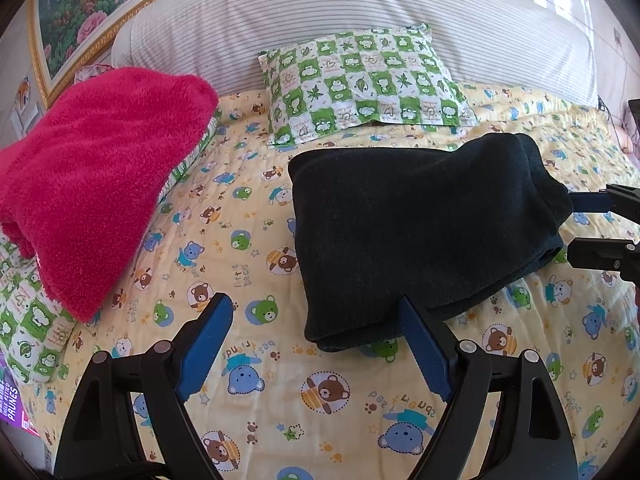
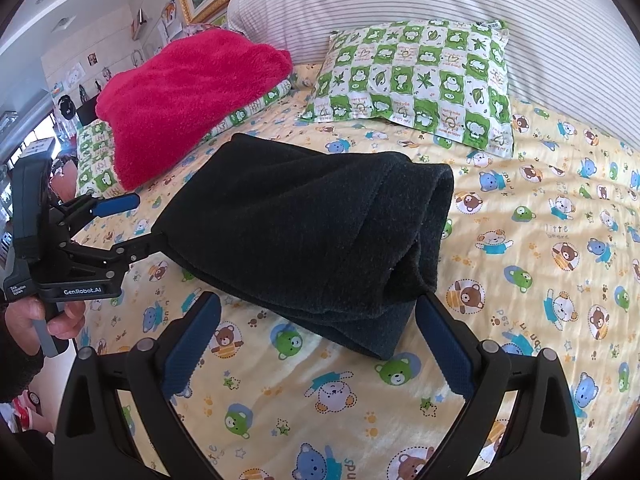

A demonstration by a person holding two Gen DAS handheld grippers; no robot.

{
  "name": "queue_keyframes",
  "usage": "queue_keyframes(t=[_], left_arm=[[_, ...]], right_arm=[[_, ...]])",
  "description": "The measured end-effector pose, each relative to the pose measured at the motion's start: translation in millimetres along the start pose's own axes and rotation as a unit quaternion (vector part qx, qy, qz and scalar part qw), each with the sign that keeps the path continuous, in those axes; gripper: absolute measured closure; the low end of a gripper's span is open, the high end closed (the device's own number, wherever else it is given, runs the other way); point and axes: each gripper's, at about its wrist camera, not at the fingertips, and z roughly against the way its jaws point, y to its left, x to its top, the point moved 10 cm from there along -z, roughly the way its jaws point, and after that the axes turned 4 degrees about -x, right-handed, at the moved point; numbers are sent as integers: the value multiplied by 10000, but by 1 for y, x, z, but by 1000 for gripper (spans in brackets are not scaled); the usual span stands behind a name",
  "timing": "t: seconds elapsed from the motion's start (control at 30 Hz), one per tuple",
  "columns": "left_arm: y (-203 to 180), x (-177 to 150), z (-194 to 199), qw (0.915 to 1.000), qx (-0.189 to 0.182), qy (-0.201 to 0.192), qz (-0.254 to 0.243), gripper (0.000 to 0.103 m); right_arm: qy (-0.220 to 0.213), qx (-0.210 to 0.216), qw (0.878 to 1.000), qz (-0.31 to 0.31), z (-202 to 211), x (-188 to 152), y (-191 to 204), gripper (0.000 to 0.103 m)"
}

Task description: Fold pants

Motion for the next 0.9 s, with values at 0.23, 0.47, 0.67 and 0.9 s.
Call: queue_keyframes(t=[0.23,0.47,0.67,0.9], left_arm=[[1,2,1,10000,28,-24,-37,18],[2,3,5,9999,67,-44,-78,18],[3,3,7,9999,88,-60,-105,18],[2,3,12,10000,38,33,-69,18]], right_arm=[[-31,3,10000,-13,2,1,2,5],[-79,28,10000,-23,5,1,5,5],[-116,58,9999,-40,7,2,8,5],[-156,155,9996,-149,8,3,12,5]])
